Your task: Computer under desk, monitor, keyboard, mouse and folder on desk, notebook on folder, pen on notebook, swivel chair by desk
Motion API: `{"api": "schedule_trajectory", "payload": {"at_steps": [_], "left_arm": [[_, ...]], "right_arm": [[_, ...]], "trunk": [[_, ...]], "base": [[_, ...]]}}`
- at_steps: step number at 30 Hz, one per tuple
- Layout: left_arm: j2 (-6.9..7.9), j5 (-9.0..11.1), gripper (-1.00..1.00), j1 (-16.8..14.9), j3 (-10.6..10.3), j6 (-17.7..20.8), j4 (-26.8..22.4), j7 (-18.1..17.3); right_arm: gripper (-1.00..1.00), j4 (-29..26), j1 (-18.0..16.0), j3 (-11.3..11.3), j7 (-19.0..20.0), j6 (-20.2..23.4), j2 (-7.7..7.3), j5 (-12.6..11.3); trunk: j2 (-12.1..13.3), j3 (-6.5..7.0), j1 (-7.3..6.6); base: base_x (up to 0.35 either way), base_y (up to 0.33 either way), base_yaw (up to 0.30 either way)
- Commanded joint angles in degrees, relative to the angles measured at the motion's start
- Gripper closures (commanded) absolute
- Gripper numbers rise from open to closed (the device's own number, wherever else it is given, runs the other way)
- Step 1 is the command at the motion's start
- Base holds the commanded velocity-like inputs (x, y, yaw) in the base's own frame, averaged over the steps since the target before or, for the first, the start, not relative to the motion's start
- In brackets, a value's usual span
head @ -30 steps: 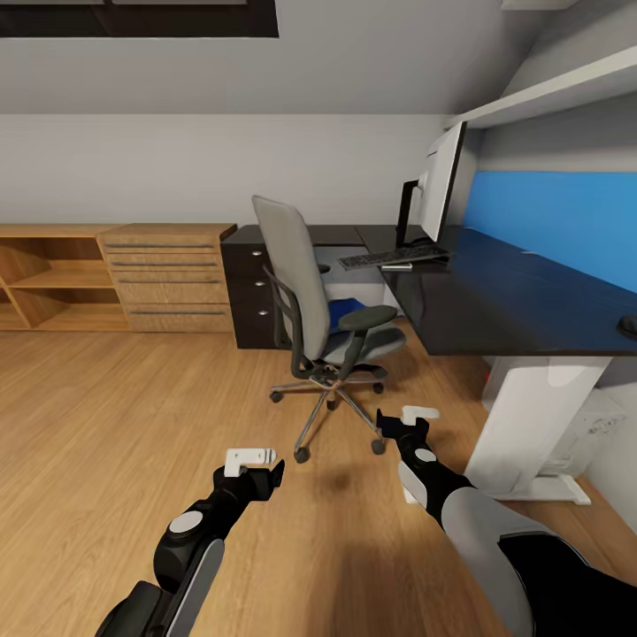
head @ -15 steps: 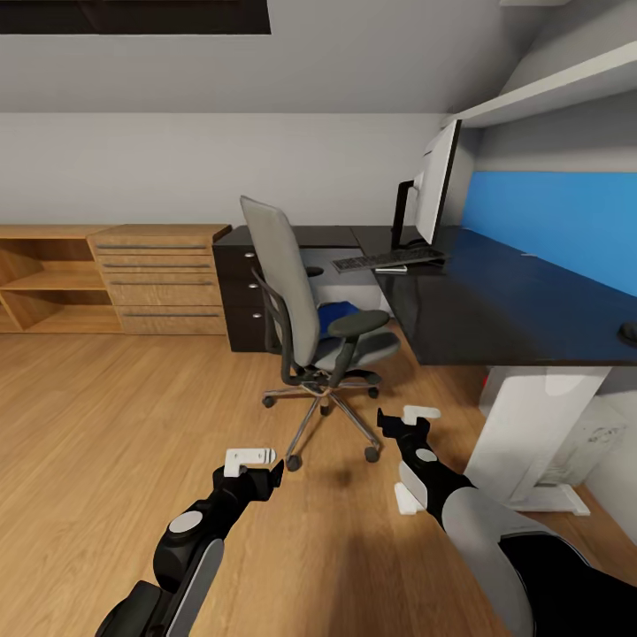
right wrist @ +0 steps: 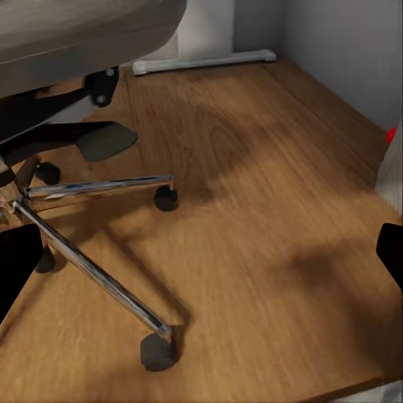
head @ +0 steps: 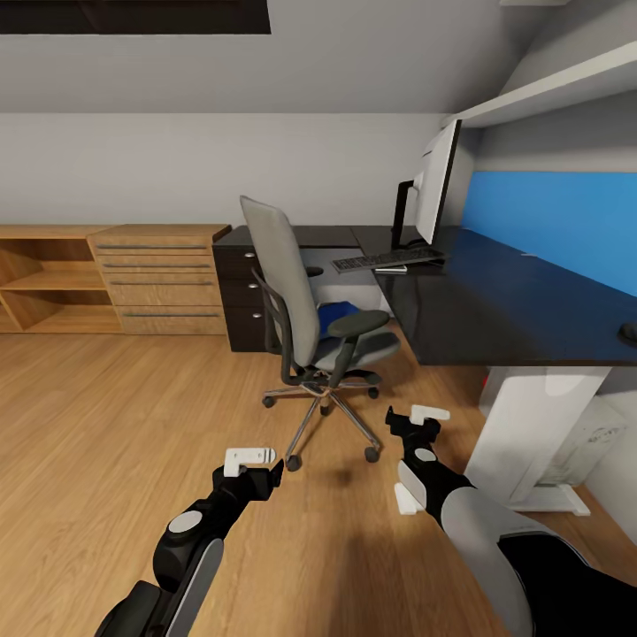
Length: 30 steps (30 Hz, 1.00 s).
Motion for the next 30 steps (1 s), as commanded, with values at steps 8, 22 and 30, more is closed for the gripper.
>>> {"api": "schedule_trajectory", "payload": {"at_steps": [8, 22, 30], "left_arm": [[0.01, 0.61, -1.00, -0.04, 0.02, 0.20, -0.07, 0.51], [0.01, 0.61, -1.00, -0.04, 0.03, 0.20, -0.07, 0.51], [0.01, 0.61, -1.00, -0.04, 0.03, 0.21, 0.00, 0.51]], "right_arm": [[-1.00, -0.06, -0.04, 0.39, -0.81, -0.48, 0.08, -0.56], [-1.00, 0.20, -0.04, 0.61, -0.84, -3.33, 0.17, 1.24], [-1.00, 0.26, -0.04, 0.67, -0.84, -4.24, 0.25, 1.39]], "trunk": [[-0.02, -0.05, -0.01], [-0.02, -0.05, -0.01], [-0.02, -0.05, -0.01]], "base": [[0.125, 0.000, 0.000], [0.087, 0.000, 0.000], [0.182, 0.000, 0.000]]}}
